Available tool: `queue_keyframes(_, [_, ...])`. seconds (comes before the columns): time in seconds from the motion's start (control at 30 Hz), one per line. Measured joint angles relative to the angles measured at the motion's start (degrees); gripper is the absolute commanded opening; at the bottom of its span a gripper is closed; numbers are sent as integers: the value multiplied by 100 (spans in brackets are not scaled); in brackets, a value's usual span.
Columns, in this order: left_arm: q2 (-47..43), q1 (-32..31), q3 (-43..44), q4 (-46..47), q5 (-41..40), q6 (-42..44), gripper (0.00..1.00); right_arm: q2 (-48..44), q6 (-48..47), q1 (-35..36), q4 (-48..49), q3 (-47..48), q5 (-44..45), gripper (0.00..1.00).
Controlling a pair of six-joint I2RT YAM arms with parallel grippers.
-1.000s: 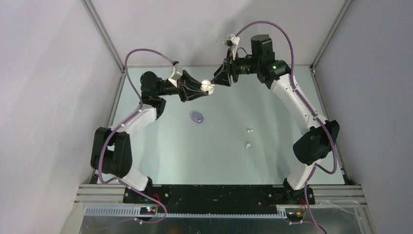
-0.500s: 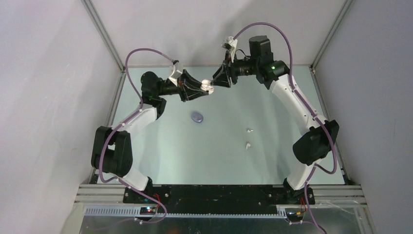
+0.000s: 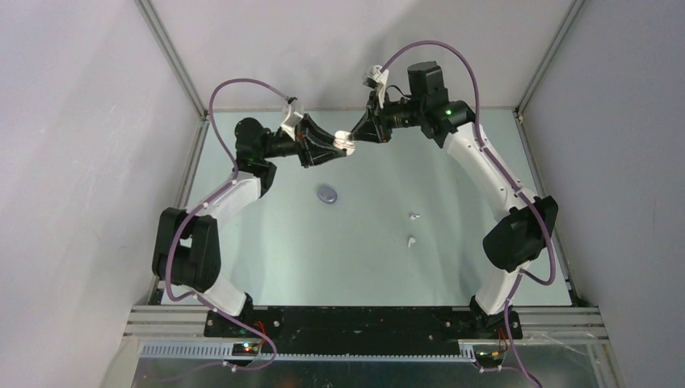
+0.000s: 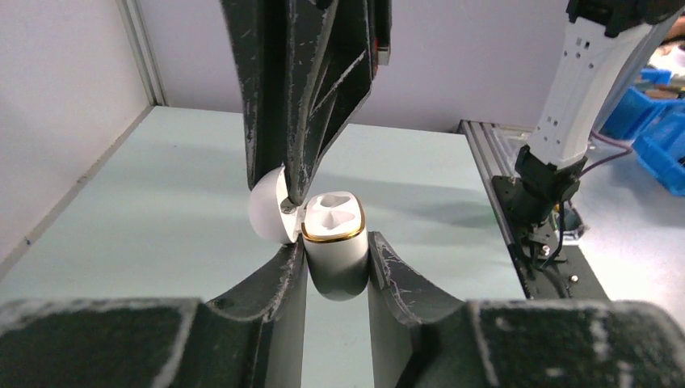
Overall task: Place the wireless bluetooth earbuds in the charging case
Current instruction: Pass from the left arm to the right
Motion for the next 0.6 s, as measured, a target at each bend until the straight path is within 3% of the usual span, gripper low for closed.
queue_keyframes(0.2, [87, -2, 63, -151, -306, -413, 47, 0, -739, 57, -297, 173, 385, 1])
queue_keyframes(0.4, [68, 7, 42, -702, -564, -284, 55, -133, -1698, 260, -603, 260, 946, 0])
queue_keyframes(0.6, [-81, 7, -63, -922, -693, 4, 54, -251, -2269, 470, -754, 278, 1379, 0])
